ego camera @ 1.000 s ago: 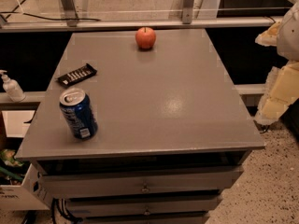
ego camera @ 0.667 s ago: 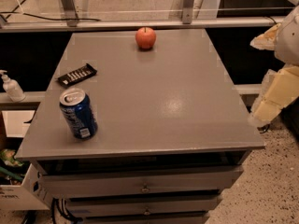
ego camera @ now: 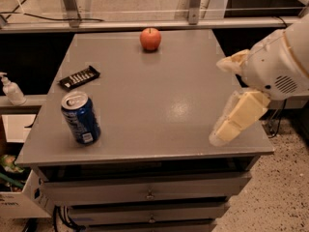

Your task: Move pepsi can near apple

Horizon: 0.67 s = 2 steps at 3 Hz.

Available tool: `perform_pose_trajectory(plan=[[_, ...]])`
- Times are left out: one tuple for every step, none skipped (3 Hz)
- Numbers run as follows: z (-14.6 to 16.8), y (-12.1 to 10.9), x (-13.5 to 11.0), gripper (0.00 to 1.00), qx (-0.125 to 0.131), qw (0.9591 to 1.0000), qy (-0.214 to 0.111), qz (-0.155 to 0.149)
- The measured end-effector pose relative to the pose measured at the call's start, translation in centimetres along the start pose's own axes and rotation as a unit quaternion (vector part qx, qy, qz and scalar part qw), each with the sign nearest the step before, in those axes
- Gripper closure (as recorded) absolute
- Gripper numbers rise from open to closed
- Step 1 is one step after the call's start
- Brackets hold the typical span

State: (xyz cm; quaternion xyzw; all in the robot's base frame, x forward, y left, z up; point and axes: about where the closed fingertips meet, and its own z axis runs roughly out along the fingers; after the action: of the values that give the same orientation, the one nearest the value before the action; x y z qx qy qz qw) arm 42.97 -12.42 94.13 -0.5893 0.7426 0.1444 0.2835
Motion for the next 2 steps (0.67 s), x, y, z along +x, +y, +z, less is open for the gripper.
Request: perform_pose_trajectory(plan=[[2.87,2.21,-3.8,0.0,-0.054,0.9956,-0.076,0.007],[2.83,2.19,-3.74,0.0,-0.053,0.9958,-0.074,0.006]])
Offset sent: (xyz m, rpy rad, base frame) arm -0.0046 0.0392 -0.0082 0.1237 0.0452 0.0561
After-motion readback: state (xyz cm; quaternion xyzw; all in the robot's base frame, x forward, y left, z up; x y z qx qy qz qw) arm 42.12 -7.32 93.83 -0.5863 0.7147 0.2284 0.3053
